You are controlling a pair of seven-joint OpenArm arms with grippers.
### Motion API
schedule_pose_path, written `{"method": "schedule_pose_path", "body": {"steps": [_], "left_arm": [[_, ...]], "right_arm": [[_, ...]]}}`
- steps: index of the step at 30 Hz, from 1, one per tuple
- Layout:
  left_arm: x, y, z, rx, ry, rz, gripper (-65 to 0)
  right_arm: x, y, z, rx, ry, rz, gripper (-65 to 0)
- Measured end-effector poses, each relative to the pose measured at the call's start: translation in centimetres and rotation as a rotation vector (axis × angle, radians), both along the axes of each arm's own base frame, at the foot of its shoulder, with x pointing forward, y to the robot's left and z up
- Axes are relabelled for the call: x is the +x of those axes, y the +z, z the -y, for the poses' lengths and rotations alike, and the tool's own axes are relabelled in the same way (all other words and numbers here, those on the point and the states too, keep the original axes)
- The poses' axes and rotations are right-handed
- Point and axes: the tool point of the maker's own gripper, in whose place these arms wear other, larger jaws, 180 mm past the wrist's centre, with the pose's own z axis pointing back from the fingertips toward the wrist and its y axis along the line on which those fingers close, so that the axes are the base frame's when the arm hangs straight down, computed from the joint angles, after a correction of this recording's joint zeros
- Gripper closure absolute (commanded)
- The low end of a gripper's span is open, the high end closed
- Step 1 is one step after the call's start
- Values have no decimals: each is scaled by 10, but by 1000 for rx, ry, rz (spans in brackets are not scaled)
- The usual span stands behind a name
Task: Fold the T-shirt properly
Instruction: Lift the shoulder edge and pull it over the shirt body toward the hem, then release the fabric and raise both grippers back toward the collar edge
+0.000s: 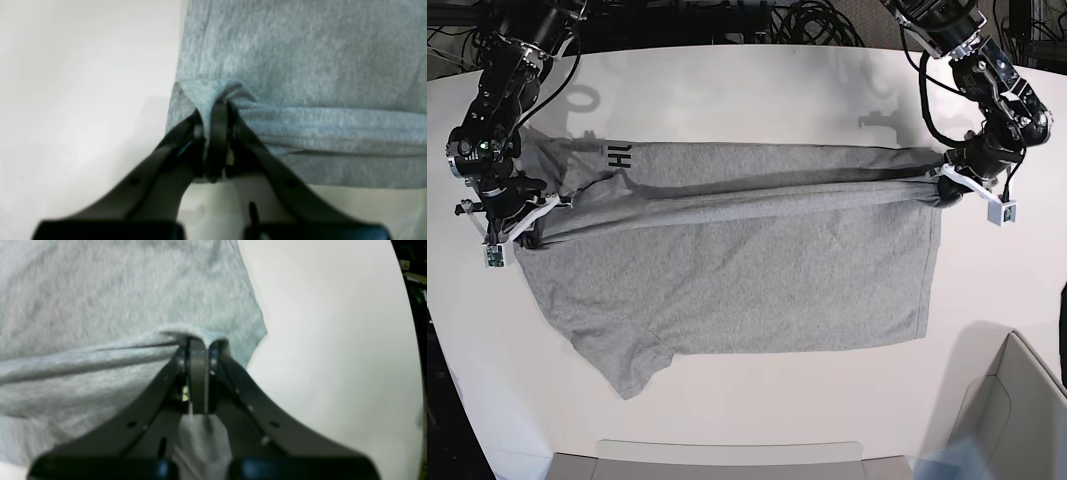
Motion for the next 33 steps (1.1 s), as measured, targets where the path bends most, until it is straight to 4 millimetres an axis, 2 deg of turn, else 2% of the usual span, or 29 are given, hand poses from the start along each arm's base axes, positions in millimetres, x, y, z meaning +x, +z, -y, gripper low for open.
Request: {"method": "schedule_pose_path", "body": {"steps": [2, 6, 9, 11, 17, 22, 29, 31, 33], "left_arm": [[5, 1, -1, 7, 2, 1, 0], [14, 8, -2, 6, 7, 27, 0], [23, 15, -3, 13, 8, 45, 0], [30, 13, 0, 13, -2, 37, 0], [48, -15, 24, -32, -45, 40, 0], [52, -14, 23, -24, -41, 68, 0], [52, -15, 21, -7, -44, 59, 0], [53, -15, 22, -8, -44, 60, -3], [55, -13, 21, -3, -43, 65, -43]], "right_arm": [[4, -2, 0, 13, 2, 29, 0], [7, -25, 5, 49, -10, -16, 0], [19, -26, 3, 57, 3, 1, 0], [26, -26, -1, 76, 11, 34, 0], [33, -39, 4, 107, -10, 9, 0], [35, -52, 9, 128, -27, -18, 0], [40, -55, 13, 138, -32, 2, 0], [43, -52, 13, 139, -30, 14, -59], [44, -50, 13, 138, -30, 19, -128]]}}
